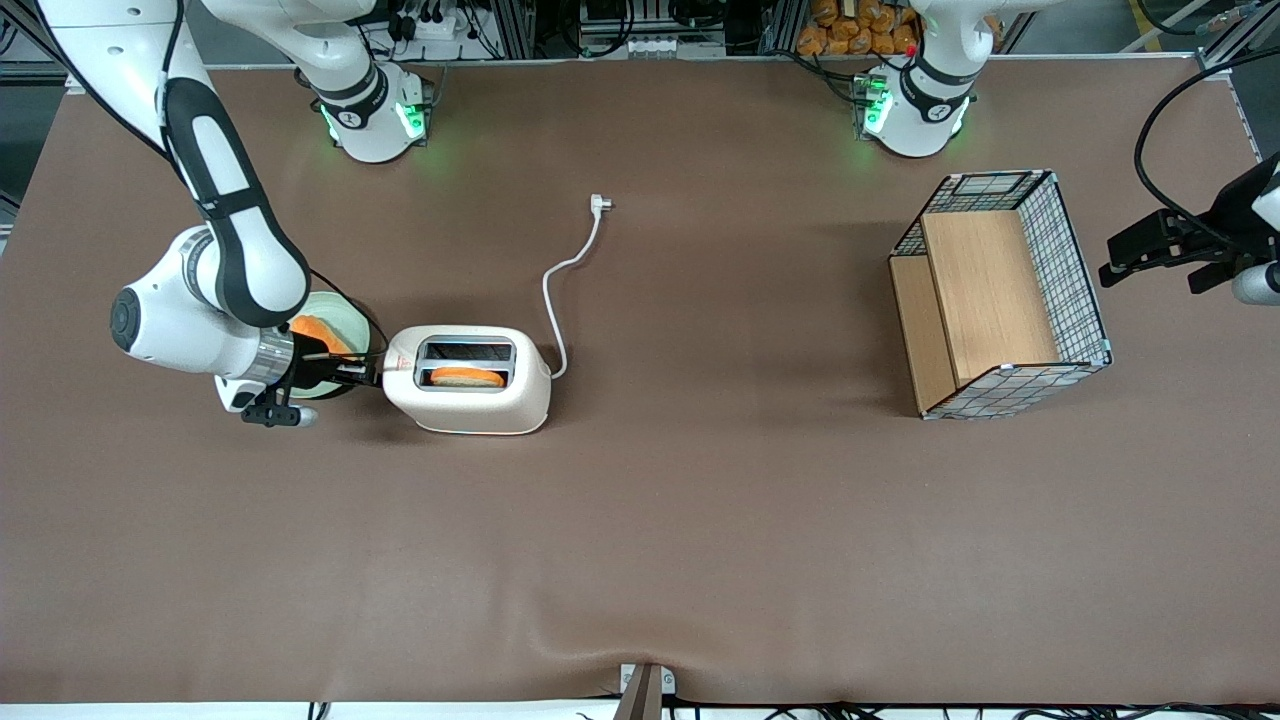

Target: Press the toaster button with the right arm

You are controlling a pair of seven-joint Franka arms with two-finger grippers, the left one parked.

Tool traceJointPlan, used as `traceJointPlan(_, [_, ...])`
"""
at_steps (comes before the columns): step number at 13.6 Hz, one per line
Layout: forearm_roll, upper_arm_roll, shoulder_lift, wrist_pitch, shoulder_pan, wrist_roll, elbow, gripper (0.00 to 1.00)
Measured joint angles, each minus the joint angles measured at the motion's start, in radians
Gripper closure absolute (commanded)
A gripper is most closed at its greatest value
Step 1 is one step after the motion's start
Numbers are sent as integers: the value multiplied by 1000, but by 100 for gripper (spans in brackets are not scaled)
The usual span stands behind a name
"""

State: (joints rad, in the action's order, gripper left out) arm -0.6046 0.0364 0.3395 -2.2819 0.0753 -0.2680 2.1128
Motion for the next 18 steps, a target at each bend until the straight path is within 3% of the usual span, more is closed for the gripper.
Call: traceJointPlan(18, [0,3,14,49,-1,-21,-42,100])
